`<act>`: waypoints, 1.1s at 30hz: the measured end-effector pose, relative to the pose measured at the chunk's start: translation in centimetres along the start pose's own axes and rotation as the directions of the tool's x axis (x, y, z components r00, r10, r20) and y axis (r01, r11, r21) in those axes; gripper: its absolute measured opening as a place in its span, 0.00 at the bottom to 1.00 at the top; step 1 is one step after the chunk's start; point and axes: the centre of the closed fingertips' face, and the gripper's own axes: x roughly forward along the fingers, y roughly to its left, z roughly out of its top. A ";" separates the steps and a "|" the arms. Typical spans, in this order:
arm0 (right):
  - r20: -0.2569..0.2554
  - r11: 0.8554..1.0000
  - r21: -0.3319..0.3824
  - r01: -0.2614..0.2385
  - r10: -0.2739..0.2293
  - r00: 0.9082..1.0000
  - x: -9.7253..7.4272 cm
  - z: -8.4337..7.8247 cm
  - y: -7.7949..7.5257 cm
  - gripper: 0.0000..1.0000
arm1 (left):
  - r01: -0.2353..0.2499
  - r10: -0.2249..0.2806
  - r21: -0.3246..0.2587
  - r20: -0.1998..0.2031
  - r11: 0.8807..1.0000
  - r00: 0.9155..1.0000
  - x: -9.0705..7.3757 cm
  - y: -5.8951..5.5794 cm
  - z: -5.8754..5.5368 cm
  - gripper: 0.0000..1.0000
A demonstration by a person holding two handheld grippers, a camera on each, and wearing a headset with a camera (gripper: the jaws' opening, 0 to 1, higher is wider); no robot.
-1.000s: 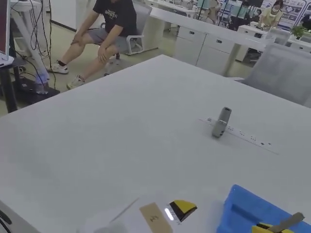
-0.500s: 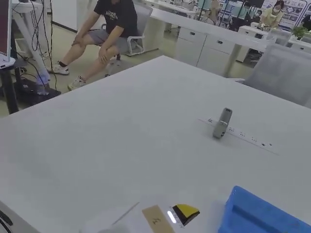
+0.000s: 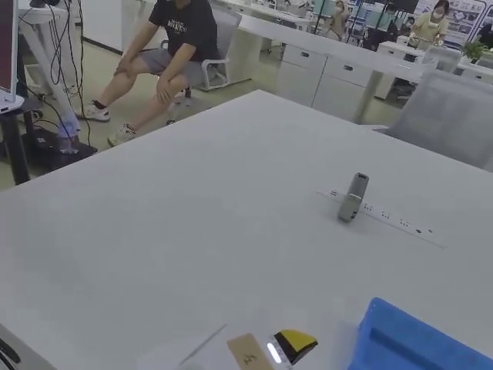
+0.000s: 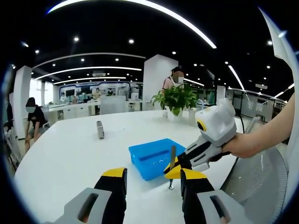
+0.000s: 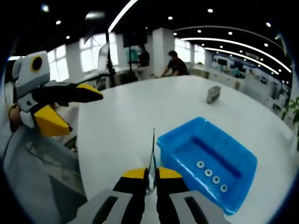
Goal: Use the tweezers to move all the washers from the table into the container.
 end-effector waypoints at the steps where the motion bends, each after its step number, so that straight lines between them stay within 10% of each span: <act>1: -0.009 1.000 0.007 0.003 -0.003 1.000 -0.2 -0.2 0.0 0.04 | 0.000 0.000 0.000 0.000 1.000 1.000 0.0 0.0 0.0 0.44; 25: 0.078 0.996 0.087 0.033 -0.040 0.996 -1.4 2.7 -1.5 0.03 | 0.000 0.000 -0.002 0.007 1.000 1.000 -0.1 0.0 0.1 0.44; 33: 0.042 0.995 0.097 0.014 -0.018 0.999 -0.6 0.9 -0.8 0.04 | 0.000 0.000 -0.003 0.007 1.000 1.000 -0.1 0.0 0.1 0.43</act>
